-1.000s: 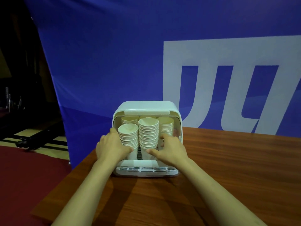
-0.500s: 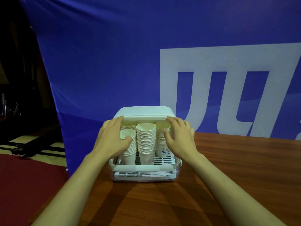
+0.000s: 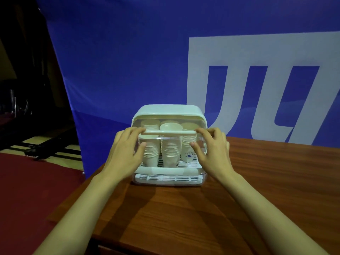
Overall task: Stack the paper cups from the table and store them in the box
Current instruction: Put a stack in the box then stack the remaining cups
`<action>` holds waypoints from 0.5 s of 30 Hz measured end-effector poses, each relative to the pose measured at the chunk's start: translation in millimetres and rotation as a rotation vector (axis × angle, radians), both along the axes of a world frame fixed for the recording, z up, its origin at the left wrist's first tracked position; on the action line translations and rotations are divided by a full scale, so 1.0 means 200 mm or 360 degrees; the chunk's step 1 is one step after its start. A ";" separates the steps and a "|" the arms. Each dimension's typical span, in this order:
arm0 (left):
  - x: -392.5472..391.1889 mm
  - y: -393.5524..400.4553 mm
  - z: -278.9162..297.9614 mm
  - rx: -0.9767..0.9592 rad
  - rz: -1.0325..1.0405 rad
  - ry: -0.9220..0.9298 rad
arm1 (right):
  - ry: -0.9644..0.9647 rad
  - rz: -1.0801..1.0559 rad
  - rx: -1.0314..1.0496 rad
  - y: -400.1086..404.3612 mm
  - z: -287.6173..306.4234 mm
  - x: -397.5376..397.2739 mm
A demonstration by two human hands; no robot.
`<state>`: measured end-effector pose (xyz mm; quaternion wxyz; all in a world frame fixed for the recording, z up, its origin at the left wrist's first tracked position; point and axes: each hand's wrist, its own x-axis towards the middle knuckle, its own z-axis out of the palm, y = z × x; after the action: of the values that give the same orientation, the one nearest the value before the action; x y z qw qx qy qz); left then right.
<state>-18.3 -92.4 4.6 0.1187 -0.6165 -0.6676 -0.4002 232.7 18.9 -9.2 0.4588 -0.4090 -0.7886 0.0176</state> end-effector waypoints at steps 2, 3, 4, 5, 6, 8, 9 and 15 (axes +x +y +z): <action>0.00 0.01 0.01 -0.0034 0.0027 0.0029 | -0.0009 -0.0011 -0.0013 0.00 0.02 -0.01; 0.01 0.01 0.02 -0.0052 0.0052 0.0047 | -0.0007 -0.0017 -0.0008 0.00 0.03 -0.02; 0.01 0.01 0.02 -0.0064 0.0077 0.0069 | -0.0010 -0.0026 0.0002 0.00 0.04 -0.02; 0.01 0.01 0.02 -0.0071 0.0097 0.0091 | -0.0021 -0.0035 0.0010 0.00 0.04 -0.02; 0.01 0.01 0.02 -0.0072 0.0108 0.0108 | -0.0038 -0.0042 0.0019 -0.01 0.03 -0.02; 0.01 0.01 0.01 -0.0077 0.0108 0.0124 | -0.0095 -0.0050 0.0023 -0.01 0.02 -0.02; 0.01 0.02 0.00 -0.0078 0.0110 0.0134 | -0.0147 -0.0056 0.0019 -0.02 0.02 -0.02; 0.05 0.14 -0.05 0.0170 0.0241 0.0019 | -0.0285 -0.0281 0.0048 0.01 0.06 -0.12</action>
<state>-8.2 -63.9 -6.2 0.1851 -0.5595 -0.6893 -0.4214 209.4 21.6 3.4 0.3925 -0.4698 -0.7875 -0.0712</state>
